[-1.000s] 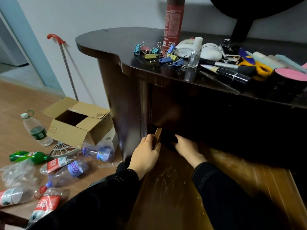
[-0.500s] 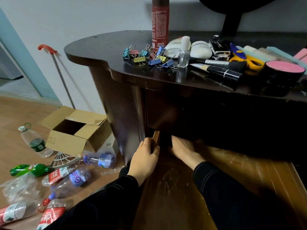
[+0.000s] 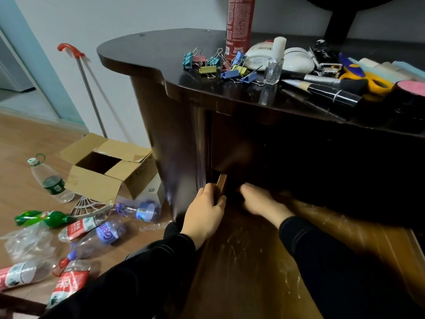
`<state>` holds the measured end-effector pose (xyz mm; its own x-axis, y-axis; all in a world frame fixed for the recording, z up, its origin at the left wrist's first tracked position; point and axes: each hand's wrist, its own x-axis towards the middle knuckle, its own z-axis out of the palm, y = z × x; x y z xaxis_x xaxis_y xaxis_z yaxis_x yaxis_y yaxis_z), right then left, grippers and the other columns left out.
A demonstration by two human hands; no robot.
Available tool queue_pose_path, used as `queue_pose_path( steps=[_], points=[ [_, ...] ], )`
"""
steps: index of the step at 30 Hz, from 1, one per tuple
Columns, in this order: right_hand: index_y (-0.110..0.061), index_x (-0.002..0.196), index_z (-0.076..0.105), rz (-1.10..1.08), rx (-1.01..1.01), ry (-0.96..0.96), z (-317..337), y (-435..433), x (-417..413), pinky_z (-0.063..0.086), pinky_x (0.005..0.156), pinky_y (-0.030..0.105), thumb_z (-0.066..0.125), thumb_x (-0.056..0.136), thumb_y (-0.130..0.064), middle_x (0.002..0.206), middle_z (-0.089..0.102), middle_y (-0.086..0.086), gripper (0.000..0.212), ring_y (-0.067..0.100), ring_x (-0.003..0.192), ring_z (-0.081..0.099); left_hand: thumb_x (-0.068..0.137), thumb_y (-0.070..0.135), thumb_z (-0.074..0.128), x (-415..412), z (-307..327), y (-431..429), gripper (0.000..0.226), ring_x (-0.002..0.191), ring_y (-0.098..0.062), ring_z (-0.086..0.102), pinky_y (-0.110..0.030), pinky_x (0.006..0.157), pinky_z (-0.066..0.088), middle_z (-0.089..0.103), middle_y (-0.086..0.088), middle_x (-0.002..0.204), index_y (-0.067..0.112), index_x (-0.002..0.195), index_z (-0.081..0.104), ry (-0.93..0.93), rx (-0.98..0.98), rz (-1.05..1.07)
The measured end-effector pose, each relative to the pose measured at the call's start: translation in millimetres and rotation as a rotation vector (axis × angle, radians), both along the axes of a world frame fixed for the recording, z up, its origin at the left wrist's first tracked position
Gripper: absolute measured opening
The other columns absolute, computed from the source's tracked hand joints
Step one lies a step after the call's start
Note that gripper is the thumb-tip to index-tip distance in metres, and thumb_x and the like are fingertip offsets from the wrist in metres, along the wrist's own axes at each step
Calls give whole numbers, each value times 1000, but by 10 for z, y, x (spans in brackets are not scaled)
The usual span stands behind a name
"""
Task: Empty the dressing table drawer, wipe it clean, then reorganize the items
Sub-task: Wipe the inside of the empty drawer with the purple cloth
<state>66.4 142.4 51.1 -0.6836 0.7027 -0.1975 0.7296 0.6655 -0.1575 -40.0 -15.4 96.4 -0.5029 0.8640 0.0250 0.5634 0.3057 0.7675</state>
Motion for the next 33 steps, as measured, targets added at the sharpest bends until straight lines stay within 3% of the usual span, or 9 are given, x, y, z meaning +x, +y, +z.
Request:
queue_pose_path(
  steps=[4, 10, 14, 17, 19, 23, 28, 30, 33],
  points=[
    [-12, 121, 58, -81, 39, 25, 93, 6, -62, 49, 90, 43, 52, 99, -8, 122, 62, 11, 23, 34, 112, 60, 99, 41, 52, 8, 4, -10, 16, 92, -14, 54, -28, 76, 36, 54, 6, 107, 30, 109, 45, 4, -14, 0],
    [-23, 145, 49, 113, 165, -123, -152, -194, 117, 37, 113, 39, 68, 91, -8, 158, 36, 7, 59, 31, 148, 29, 102, 45, 44, 6, -42, 7, 17, 90, -17, 52, -31, 77, 34, 52, 6, 104, 28, 104, 44, 29, -8, 11],
    [-13, 132, 52, -84, 102, 4, -20, -36, 28, 42, 101, 36, 47, 103, -11, 135, 56, 10, 30, 29, 128, 52, 106, 44, 32, 13, -36, 11, 26, 92, -16, 52, -30, 79, 33, 51, 7, 101, 24, 107, 49, 14, -13, 39],
    [-9, 127, 54, -65, 91, 4, 80, -31, -50, 46, 92, 41, 42, 104, -13, 125, 61, 14, 27, 33, 114, 59, 106, 42, 31, 16, -19, 2, 26, 92, -14, 49, -29, 81, 33, 51, 8, 104, 26, 112, 50, 0, -24, 38],
    [-12, 129, 58, -50, 91, -42, 60, -123, -62, 48, 96, 43, 50, 99, -13, 134, 59, 15, 31, 35, 120, 57, 106, 42, 32, 11, -25, 3, 26, 92, -12, 47, -29, 82, 32, 50, 9, 105, 26, 115, 51, 3, -25, 46],
    [-28, 148, 45, 38, 135, -116, -113, -241, 114, 39, 111, 39, 66, 94, -12, 161, 30, 5, 60, 30, 149, 26, 106, 42, 33, -6, -57, 27, 24, 88, -12, 46, -29, 79, 31, 49, 9, 101, 26, 112, 50, 41, -19, 56],
    [-17, 136, 51, -127, 86, -49, 88, -73, 9, 51, 89, 37, 55, 101, -13, 134, 60, 8, 36, 30, 121, 59, 106, 42, 32, 21, -17, 9, 25, 87, -12, 47, -28, 79, 33, 50, 8, 101, 25, 112, 50, 73, -39, 55],
    [-14, 129, 56, -103, 153, -63, 151, -139, -44, 51, 90, 38, 55, 100, -12, 130, 61, 10, 30, 31, 119, 59, 106, 42, 32, 35, 9, -5, 27, 88, -13, 48, -29, 79, 33, 51, 7, 101, 24, 111, 51, 78, -46, 58],
    [-20, 139, 53, 15, 155, -78, -25, -362, 7, 44, 105, 39, 57, 97, -13, 152, 43, 8, 43, 30, 140, 39, 106, 41, 32, 34, 14, -11, 28, 88, -14, 49, -29, 79, 34, 52, 6, 101, 23, 112, 52, 81, -41, 67]
  ],
)
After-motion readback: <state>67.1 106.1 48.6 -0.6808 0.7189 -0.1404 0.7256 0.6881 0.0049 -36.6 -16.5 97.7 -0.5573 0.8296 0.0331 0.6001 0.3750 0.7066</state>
